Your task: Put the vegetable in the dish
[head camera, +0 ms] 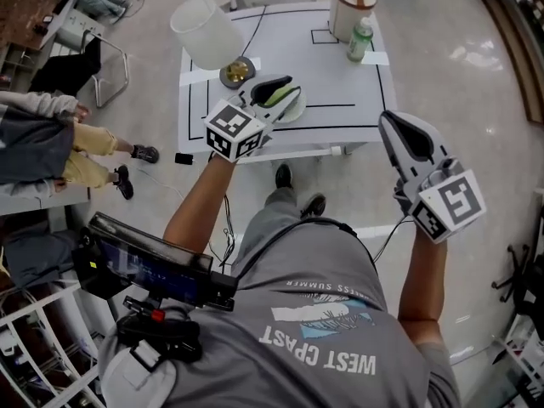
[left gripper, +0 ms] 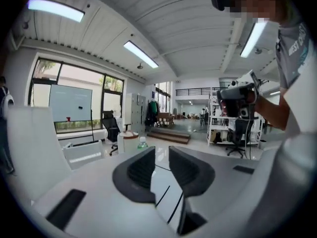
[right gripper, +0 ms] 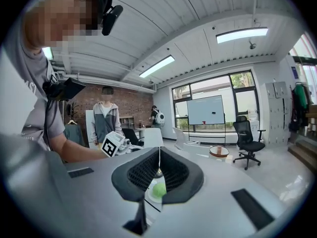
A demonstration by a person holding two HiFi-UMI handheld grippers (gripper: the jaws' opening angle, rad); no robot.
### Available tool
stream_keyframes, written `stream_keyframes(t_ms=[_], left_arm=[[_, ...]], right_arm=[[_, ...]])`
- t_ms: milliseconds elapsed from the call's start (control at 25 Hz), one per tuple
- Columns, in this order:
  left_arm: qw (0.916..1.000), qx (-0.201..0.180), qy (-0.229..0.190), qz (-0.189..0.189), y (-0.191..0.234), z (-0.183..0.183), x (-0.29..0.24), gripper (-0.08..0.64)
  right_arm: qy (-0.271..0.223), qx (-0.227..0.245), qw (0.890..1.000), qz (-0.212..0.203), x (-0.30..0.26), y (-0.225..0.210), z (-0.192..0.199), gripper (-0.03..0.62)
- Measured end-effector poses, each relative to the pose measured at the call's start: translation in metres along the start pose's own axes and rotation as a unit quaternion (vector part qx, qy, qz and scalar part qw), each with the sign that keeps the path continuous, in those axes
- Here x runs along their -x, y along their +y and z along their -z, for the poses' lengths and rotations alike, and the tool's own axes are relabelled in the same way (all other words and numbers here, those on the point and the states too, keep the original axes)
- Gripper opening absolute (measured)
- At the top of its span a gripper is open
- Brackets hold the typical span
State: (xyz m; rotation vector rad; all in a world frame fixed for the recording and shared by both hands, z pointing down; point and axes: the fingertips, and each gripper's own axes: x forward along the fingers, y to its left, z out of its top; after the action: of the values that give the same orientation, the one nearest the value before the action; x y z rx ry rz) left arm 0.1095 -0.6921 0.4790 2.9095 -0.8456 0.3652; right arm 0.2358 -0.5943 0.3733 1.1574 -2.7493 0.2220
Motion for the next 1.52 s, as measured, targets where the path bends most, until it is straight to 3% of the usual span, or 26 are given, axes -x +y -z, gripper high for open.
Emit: stream_keyframes(t_ms=[80,320,600,1120,1520], left_arm=[[0.9994,-0.023,-0.026,-0.007,-0.014,-0.03,0.02,0.014],[0.9942,-0.057,-0.091,-0.007,-0.049,-0.103,0.084,0.008],[0.9867,-0.091,-0.132,-0.025,-0.081,-0.137,0.163,0.008],[0.9785,-0.12,-0.167,-0.022,-0.175,-0.128,0.319,0.008],[0.9748,-0.144,-0.171,0.002,-0.267,-0.125,0.355,0.008]], right_arm=[[-0.01,0.005,1.0,-0.008,0.005,0.008,-0.006,0.008],[-0.045,0.015,0.999,-0.024,0.021,0.035,-0.033,0.008],[-0.057,0.025,0.998,-0.015,0.042,0.076,-0.047,0.006],[-0.062,0.054,0.997,0.004,0.104,0.238,-0.046,0.006],[-0.065,0.068,0.995,0.018,0.188,0.302,-0.039,0.006]])
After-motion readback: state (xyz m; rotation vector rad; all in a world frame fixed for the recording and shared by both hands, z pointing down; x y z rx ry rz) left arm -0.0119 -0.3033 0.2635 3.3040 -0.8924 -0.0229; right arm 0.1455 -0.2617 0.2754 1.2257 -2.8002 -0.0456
